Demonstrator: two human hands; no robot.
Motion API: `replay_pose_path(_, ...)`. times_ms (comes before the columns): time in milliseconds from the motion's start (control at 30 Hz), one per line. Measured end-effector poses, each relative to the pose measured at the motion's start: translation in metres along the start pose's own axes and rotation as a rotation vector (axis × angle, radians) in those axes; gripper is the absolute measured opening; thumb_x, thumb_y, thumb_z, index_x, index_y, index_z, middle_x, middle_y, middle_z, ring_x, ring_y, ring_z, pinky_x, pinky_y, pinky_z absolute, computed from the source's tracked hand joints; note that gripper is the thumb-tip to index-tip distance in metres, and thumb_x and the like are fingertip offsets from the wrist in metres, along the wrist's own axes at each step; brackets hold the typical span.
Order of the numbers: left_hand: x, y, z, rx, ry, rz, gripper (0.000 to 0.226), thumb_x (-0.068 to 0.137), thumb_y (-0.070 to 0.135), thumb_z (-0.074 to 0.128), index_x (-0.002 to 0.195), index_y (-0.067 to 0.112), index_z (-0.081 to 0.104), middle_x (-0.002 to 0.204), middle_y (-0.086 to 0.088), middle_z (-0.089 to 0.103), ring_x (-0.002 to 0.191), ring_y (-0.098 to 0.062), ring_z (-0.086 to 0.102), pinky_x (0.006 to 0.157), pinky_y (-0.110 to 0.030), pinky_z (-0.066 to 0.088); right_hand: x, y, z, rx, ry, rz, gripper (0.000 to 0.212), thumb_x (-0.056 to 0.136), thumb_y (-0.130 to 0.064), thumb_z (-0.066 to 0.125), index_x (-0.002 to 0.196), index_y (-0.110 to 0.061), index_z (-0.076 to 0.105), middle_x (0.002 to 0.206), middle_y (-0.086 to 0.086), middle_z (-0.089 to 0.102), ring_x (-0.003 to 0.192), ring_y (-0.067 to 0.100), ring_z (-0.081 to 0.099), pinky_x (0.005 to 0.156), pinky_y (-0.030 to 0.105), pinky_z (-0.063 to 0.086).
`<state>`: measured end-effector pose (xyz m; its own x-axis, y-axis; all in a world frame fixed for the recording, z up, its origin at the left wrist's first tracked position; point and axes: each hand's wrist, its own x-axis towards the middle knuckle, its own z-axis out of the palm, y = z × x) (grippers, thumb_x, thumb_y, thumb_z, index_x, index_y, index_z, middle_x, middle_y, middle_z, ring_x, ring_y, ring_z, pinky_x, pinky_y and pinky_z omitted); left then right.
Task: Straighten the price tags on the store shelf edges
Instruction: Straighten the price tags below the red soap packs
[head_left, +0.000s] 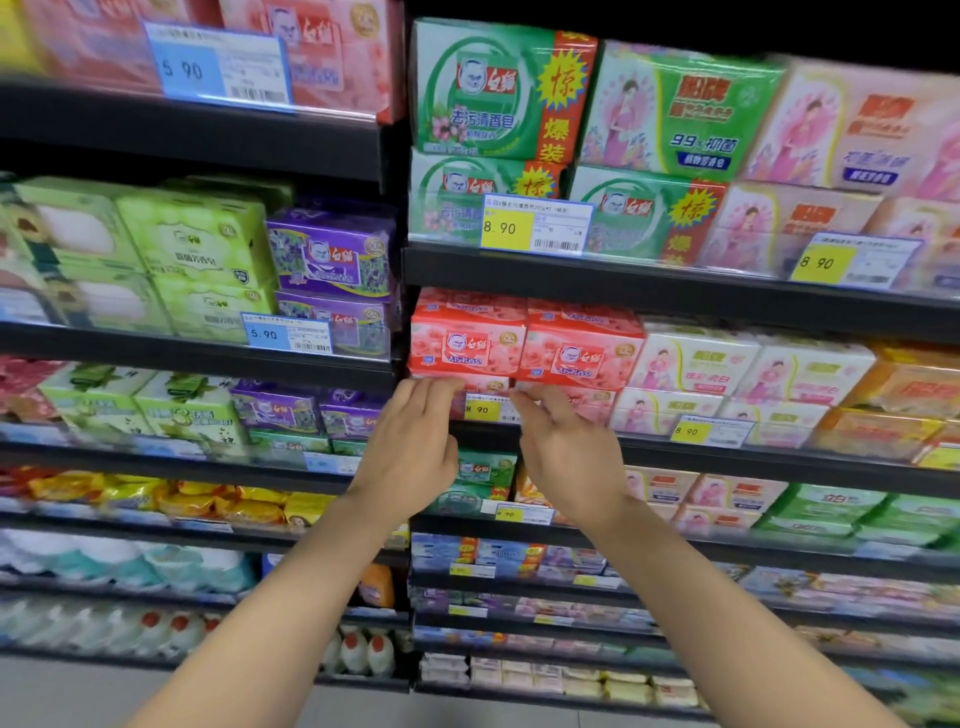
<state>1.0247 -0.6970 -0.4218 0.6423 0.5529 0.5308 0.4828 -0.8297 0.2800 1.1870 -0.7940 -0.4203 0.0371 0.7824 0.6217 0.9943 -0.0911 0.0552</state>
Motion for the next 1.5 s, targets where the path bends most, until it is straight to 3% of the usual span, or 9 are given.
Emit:
replay_pose_path(300,0.0,0.001,0.002,0.12,-0.046,0.034,0.053,0.069,0.003,0.063,0.121,0.006,0.054,0.114,-0.006,0.054,0.106,-0.024,0.044,0.092,-0.038,0.047,-0.015,0.015,0.001,0.067,-0.062,0.037,0.037,0.083,-0.01,0.062,0.12,-0.009,0.062,0.117,0.007,0.058,0.049,0.02,0.058,0.037,0.027,0.046)
replay_pose_path(633,0.001,0.005,0.001,0.086,-0.022,-0.003,0.052,0.073,0.005,0.065,0.123,0.004,0.049,0.111,-0.008,0.056,0.104,-0.024,0.047,0.086,-0.039,0.047,-0.006,0.014,0.004,0.118,-0.098,-0.06,0.036,0.082,-0.008,0.063,0.118,-0.006,0.062,0.119,0.009,0.055,0.057,0.023,0.063,0.039,0.029,0.049)
replay_pose_path(833,0.001,0.004,0.002,0.135,-0.045,0.011,0.047,0.073,0.007,0.064,0.119,0.006,0.056,0.112,-0.007,0.055,0.104,-0.025,0.047,0.085,-0.04,0.048,-0.005,0.015,0.002,0.128,-0.098,-0.074,0.036,0.081,-0.009,0.065,0.117,-0.007,0.063,0.118,0.008,0.056,0.057,0.022,0.061,0.037,0.027,0.046)
replay_pose_path(967,0.001,0.005,0.003,0.136,-0.05,0.0,0.046,0.072,0.007,0.064,0.118,0.005,0.056,0.112,-0.008,0.055,0.104,-0.026,0.047,0.084,-0.042,0.048,-0.008,0.022,-0.007,0.099,-0.132,-0.106,0.036,0.093,-0.028,0.046,0.122,-0.012,0.06,0.12,0.005,0.058,0.078,0.02,0.065,0.039,0.028,0.048)
replay_pose_path(1100,0.0,0.007,0.001,0.128,-0.043,0.0,0.047,0.073,0.004,0.064,0.119,0.004,0.056,0.111,-0.01,0.054,0.103,-0.027,0.047,0.084,-0.045,0.049,-0.019,0.046,-0.023,0.089,-0.123,-0.11,0.036,0.092,-0.029,0.045,0.119,-0.013,0.062,0.114,0.005,0.063,0.093,0.023,0.065,0.049,0.03,0.053)
replay_pose_path(1267,0.0,0.025,-0.002,0.053,0.056,0.009,0.047,0.079,0.005,0.059,0.125,0.006,0.054,0.115,-0.009,0.053,0.105,-0.026,0.047,0.089,-0.04,0.043,-0.045,0.08,-0.039,0.109,-0.079,-0.059,0.032,0.091,-0.025,0.051,0.115,-0.01,0.064,0.11,0.006,0.064,0.097,0.025,0.06,0.08,0.038,0.052)
replay_pose_path(1500,0.011,0.08,0.014,0.031,-0.037,0.112,0.045,0.084,0.021,0.052,0.127,0.009,0.051,0.118,-0.006,0.055,0.11,-0.024,0.047,0.096,-0.04,0.04,-0.092,0.123,-0.063,0.074,-0.087,0.131,0.039,0.092,-0.034,0.046,0.113,-0.007,0.065,0.109,0.007,0.065,0.102,0.027,0.057,0.087,0.041,0.047)
